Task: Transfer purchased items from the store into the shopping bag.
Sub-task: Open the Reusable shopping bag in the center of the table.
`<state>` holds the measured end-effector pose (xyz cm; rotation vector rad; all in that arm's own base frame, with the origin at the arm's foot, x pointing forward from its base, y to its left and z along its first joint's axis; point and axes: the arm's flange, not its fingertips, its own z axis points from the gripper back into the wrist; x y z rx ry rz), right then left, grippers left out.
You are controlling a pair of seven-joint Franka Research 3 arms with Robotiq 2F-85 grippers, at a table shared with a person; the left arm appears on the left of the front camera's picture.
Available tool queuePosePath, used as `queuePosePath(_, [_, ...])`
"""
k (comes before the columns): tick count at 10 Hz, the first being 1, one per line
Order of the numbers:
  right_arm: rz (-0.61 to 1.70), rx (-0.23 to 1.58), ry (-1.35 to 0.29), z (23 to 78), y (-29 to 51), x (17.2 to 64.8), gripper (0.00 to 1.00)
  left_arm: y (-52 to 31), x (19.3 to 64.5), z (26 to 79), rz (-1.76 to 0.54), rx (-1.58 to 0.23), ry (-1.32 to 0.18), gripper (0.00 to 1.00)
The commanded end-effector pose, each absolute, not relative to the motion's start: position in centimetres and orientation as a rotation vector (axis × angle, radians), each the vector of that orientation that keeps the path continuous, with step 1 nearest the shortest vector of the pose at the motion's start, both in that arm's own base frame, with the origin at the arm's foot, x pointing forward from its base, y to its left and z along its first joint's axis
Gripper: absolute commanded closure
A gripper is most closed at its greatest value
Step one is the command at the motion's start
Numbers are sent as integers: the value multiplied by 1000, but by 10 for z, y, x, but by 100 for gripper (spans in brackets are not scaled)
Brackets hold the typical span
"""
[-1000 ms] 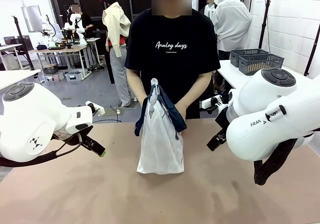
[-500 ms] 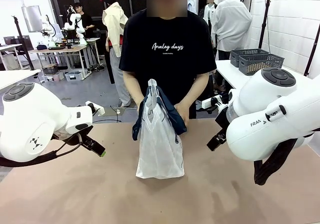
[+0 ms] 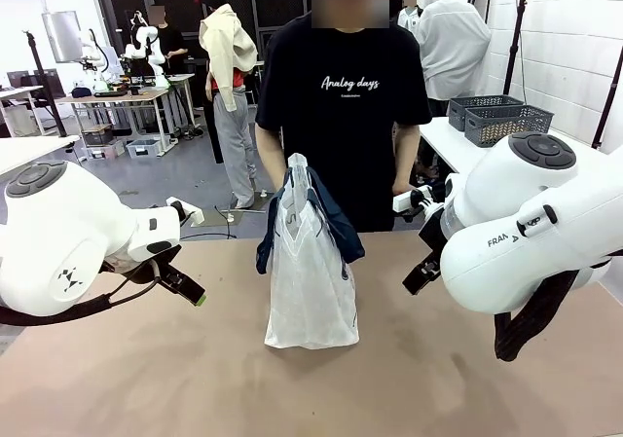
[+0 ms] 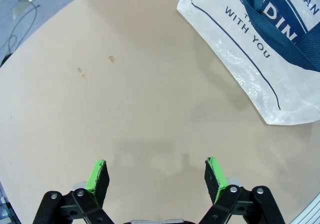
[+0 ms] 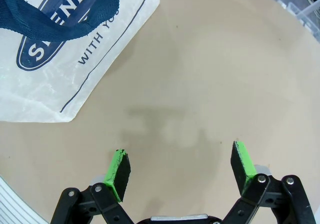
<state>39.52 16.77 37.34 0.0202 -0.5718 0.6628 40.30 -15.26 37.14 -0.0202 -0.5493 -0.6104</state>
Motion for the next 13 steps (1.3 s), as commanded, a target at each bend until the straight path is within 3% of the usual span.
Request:
queuePosePath(1, [663, 20, -572, 373, 168, 395, 0, -151, 403, 371, -607, -21, -549, 0])
queuePosePath(12, [663, 20, -572, 373, 168, 395, 0, -153, 403, 371, -610, -20, -549, 0])
queuePosePath(13, [636, 60, -510, 389, 172, 404, 0, -160, 404, 391, -592, -74, -464, 0])
